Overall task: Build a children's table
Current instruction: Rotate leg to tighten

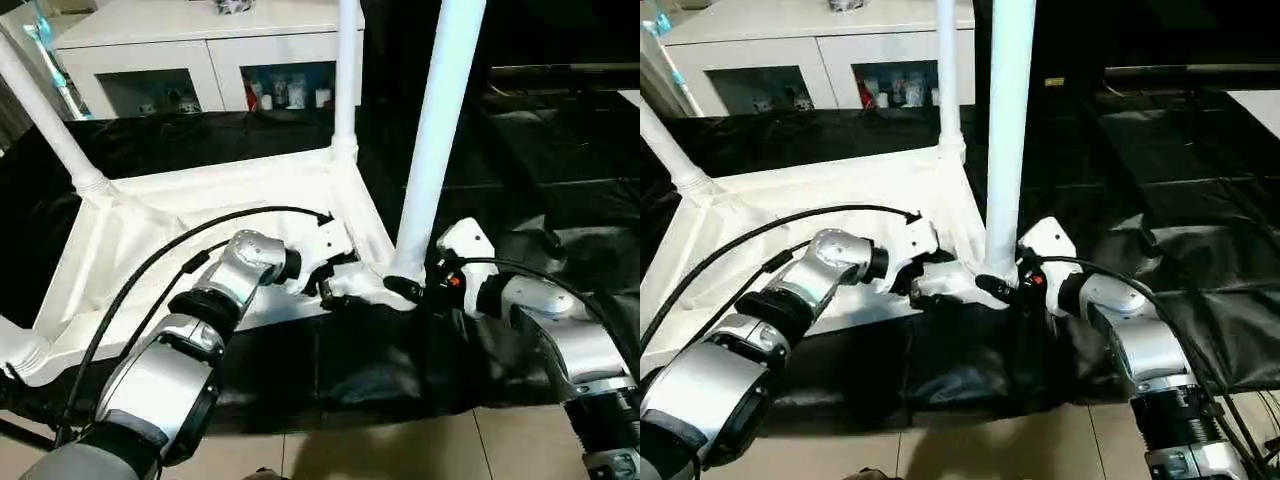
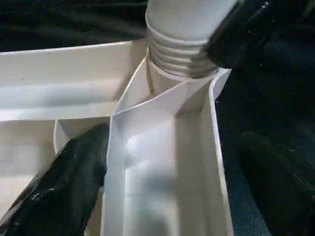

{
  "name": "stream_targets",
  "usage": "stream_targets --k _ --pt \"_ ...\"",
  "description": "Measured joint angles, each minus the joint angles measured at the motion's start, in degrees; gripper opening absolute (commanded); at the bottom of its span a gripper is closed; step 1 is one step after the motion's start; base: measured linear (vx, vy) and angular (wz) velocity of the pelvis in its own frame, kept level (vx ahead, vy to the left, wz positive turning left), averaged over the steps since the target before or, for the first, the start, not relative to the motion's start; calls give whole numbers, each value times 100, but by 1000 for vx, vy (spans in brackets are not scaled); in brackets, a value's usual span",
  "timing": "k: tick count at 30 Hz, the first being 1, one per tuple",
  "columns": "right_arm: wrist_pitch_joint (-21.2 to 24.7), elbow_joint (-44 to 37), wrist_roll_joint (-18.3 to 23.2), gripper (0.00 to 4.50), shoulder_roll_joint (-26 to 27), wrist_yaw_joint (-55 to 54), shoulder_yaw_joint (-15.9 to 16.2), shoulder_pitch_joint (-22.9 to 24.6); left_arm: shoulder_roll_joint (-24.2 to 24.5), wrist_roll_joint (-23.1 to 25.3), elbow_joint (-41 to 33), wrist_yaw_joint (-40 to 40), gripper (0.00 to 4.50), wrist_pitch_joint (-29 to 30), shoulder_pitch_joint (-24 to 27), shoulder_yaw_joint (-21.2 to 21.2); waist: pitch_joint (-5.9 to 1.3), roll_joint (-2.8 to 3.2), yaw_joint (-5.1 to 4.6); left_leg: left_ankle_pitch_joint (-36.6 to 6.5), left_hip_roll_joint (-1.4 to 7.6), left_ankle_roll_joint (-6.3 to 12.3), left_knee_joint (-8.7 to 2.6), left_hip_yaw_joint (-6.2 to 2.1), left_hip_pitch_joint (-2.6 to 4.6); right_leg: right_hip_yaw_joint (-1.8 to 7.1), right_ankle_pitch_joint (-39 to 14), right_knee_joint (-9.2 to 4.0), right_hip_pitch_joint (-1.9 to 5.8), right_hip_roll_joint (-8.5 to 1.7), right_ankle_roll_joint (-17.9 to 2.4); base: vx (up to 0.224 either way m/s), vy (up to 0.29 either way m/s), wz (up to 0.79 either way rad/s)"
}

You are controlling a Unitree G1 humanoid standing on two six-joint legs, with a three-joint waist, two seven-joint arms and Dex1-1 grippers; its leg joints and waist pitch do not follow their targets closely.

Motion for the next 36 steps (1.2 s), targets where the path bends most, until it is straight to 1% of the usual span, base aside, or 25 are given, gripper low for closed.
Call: stream_targets --k 3,9,16,17,18,20,23,25,30,36 --pt "-2 0 0 380 0 3 5 0 22 45 21 -1 445 -83 -5 -65 -2 3 -2 0 0 0 0 0 1 0 0 0 0 0 0 0 0 0" --pt "-16 0 0 380 0 12 12 0 38 115 171 -3 445 -337 -32 -66 -5 7 -2 0 0 0 0 0 1 0 0 0 0 0 0 0 0 0" --pt "-33 6 -1 380 0 12 31 0 56 172 232 -3 445 -453 -52 -84 -5 7 -1 0 0 0 0 0 1 0 0 1 0 0 0 0 0 0" --pt "-35 7 -2 380 0 12 35 -1 57 183 244 -6 428 -469 -57 -82 -5 8 -2 0 0 0 0 0 1 0 0 1 0 0 0 0 0 0" --pt "-37 8 -1 380 0 12 39 -1 56 179 270 -27 428 -478 -65 -67 -5 8 -2 0 0 0 0 0 2 0 0 1 0 0 0 0 0 0" --pt "-38 8 0 380 0 25 60 0 61 136 308 -82 405 -481 -73 -27 -5 8 -5 0 0 0 0 0 2 0 0 0 0 0 0 0 0 0" --pt "-40 9 1 380 1 59 82 0 52 23 371 -150 389 -483 -72 92 -5 8 -5 0 0 0 -1 0 1 0 0 0 0 0 0 0 0 0" --pt "-43 11 0 380 1 64 106 0 42 -45 417 -237 365 -484 -69 166 -5 7 -2 0 0 0 0 0 1 -1 0 0 0 0 0 0 0 0" --pt "-51 11 1 380 4 72 123 0 45 -64 473 -261 365 -596 -65 194 -5 7 1 0 0 0 0 0 0 0 0 -1 0 0 0 0 0 0" --pt "-56 11 -3 380 2 69 125 0 80 130 479 -187 365 -1045 -64 41 -5 7 1 0 0 0 0 0 1 0 0 -1 0 0 0 0 0 0"
